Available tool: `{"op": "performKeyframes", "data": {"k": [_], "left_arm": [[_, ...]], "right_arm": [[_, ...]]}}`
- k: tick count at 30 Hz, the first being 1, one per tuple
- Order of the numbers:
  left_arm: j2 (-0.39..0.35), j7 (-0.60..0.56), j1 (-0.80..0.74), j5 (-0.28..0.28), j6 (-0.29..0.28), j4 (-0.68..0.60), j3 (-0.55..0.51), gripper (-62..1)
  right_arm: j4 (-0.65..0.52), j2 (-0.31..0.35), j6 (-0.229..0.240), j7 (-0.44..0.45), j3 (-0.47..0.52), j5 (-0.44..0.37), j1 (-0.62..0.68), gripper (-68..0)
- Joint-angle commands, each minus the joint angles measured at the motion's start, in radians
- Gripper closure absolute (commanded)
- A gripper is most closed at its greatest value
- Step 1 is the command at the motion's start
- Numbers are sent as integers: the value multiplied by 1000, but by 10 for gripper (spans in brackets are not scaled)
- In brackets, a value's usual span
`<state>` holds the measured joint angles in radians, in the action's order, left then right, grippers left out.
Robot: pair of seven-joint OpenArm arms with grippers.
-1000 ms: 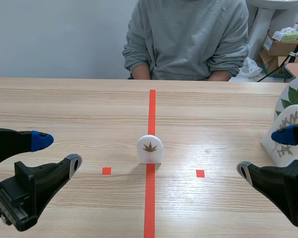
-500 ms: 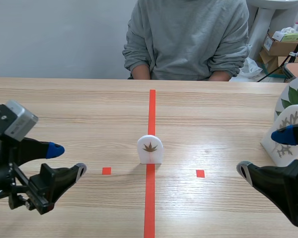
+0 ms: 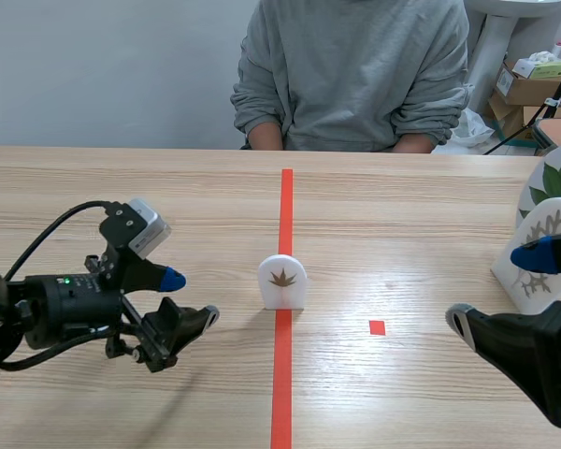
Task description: Do the leaf sorting experiment
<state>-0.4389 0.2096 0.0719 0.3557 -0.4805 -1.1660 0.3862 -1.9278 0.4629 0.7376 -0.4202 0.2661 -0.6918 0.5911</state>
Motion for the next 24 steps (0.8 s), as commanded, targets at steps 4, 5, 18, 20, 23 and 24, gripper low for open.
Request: {"op": "performKeyframes", "data": {"k": [4,5,18,20,23,24], "left_arm": [[56,-46,87,-29,-4,56,21,-437],[65,-53,102,-32,-4,76,31,-437],[185,-99,178,-171,-2,174,138,-437],[208,-102,181,-193,-1,178,138,-437],[237,-113,183,-220,8,197,138,-437],[245,-116,184,-224,19,205,138,-437]], "right_arm": [[0,16,8,15,-2,-3,-10,-619],[0,16,8,15,-2,2,-10,-619],[0,16,8,15,-2,8,-10,-619],[0,16,8,15,-2,8,-10,-619],[0,16,8,15,-2,8,-10,-619],[0,16,8,15,-2,8,-10,-619]]}}
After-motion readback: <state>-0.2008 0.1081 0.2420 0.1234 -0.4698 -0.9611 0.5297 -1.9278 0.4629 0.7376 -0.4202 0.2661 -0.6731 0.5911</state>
